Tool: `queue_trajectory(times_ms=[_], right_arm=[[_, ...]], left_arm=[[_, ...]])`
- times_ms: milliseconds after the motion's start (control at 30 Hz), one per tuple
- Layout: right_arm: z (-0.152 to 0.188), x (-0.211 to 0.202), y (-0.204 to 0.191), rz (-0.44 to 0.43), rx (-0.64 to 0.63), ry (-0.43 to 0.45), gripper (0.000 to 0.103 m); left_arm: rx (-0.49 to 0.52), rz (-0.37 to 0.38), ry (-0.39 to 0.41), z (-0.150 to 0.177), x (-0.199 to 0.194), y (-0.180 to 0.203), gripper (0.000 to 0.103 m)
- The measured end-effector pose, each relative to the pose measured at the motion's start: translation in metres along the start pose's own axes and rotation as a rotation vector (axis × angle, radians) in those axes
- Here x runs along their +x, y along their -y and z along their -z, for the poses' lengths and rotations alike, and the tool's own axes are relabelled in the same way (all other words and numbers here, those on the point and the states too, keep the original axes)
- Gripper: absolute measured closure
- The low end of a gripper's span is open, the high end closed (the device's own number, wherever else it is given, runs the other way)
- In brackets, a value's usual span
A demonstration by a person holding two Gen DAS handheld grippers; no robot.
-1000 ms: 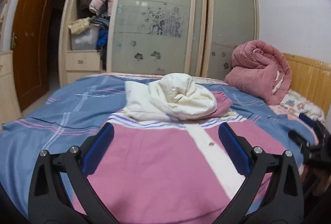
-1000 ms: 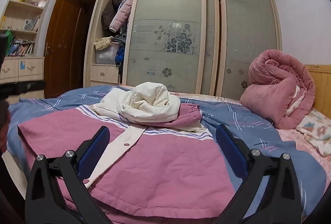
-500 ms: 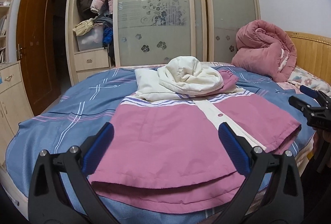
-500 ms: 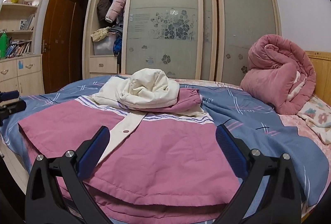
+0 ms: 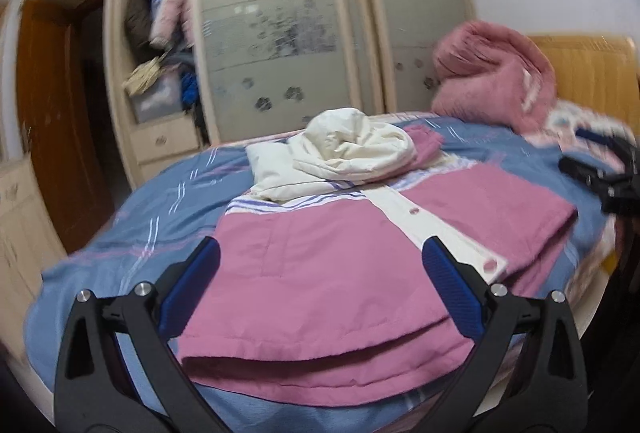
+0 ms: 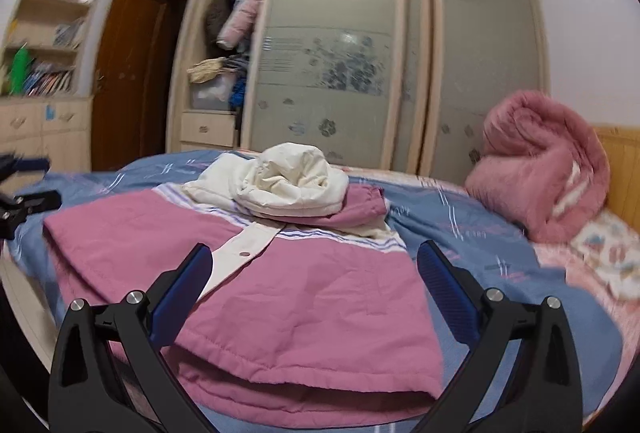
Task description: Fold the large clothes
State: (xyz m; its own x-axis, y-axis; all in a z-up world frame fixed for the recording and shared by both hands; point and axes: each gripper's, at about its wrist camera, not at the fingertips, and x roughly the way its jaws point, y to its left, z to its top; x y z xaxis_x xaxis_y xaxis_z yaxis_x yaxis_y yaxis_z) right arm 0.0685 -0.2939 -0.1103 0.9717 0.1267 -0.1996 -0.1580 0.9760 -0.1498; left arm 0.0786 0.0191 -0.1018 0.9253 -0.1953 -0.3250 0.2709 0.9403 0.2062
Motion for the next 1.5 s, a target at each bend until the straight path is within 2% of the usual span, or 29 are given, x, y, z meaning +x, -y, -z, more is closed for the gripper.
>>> queue_trajectory(times_ms=[167, 233, 467, 600, 800, 900, 1033, 1400, 1500], right_arm=[[0.021, -0.012, -0.023, -0.001, -0.265, -0.021, 0.001], [0.037, -0.013, -0.034, 0.027, -0.386, -0.049, 0.001], [0.091, -0.004, -0.062, 0.055, -0.673, -0.153, 0.001], [0.114, 0.009, -0.065, 0.091, -0.764, -0.209, 0.001], [0.129, 0.024, -0.053, 0.161, -0.81, -0.26, 0.001], [0.137, 0.028, -0.054, 0.215, -0.884, -0.251, 0.001], [0.141, 0.03, -0.053, 0.232, -0.924, -0.239, 0.001], [0.139, 0.034, -0.061, 0.279, -0.963, -0.207, 0.001], [0.135, 0.037, -0.061, 0.285, -0.959, -0.194, 0.001]], left_arm=[[0.338, -0.018, -0.021, 0.027, -0.004, 0.033, 0.002], [0.431, -0.035, -0.022, 0.04, -0.005, 0.043, 0.002], [0.605, -0.027, -0.085, 0.073, 0.005, 0.059, 0.002], [0.63, -0.035, -0.098, 0.08, 0.01, 0.06, 0.002], [0.664, 0.0, -0.145, 0.091, 0.02, 0.066, 0.002], [0.685, 0.013, -0.167, 0.097, 0.024, 0.071, 0.002], [0.724, 0.023, -0.178, 0.104, 0.029, 0.077, 0.002], [0.735, -0.068, -0.189, 0.102, 0.054, 0.082, 0.002], [0.679, -0.085, -0.193, 0.095, 0.061, 0.075, 0.002]])
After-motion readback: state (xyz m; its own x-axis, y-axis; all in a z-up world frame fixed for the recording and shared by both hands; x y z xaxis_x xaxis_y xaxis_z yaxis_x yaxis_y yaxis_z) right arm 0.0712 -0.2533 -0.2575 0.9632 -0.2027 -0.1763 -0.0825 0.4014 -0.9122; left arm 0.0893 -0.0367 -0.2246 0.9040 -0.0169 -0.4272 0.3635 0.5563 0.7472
